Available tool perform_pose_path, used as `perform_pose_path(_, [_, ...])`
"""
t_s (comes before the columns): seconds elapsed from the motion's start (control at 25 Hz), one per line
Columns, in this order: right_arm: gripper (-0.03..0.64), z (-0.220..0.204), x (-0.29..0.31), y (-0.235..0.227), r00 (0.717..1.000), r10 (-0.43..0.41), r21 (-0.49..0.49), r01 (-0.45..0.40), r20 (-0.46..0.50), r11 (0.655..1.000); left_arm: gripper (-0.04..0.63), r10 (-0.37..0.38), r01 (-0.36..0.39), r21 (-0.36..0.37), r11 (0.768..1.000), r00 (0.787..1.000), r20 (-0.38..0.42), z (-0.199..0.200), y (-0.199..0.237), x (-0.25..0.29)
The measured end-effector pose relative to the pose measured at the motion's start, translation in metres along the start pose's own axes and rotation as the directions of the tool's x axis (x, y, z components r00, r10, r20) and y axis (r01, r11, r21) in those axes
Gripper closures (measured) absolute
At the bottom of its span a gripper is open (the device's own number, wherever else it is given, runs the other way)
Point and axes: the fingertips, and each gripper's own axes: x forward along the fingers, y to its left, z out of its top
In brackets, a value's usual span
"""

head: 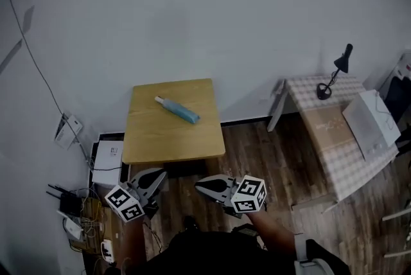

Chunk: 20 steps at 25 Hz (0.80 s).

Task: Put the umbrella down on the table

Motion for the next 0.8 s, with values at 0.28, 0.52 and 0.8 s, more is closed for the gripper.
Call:
perform_pose_path(0.28, [0.597, -0.047, -0.118, 0.029, 0.997, -0.064, 0.090, 0.059, 0.044, 0.994, 0.583, -0.143, 0.143, 0.008, 0.990, 0.988, -0.055, -0.023, -0.109, 0.079])
perform_pose_path(0.52, [0.597, -0.063, -0.156, 0.046, 0.991, -0.055, 0.115, 0.041, 0.126, 0.992, 0.583, -0.204, 0.205, -0.009, 0.979, 0.964, -0.172, -0.063, -0.178, 0.097])
perform_pose_path(0.8, [0.597, -0.070, -0.142, 0.064, 0.987, -0.057, 0.120, 0.039, 0.151, 0.992, 0.583, -0.109, 0.122, 0.056, 0.991, 0.977, -0.186, -0.066, -0.172, 0.065])
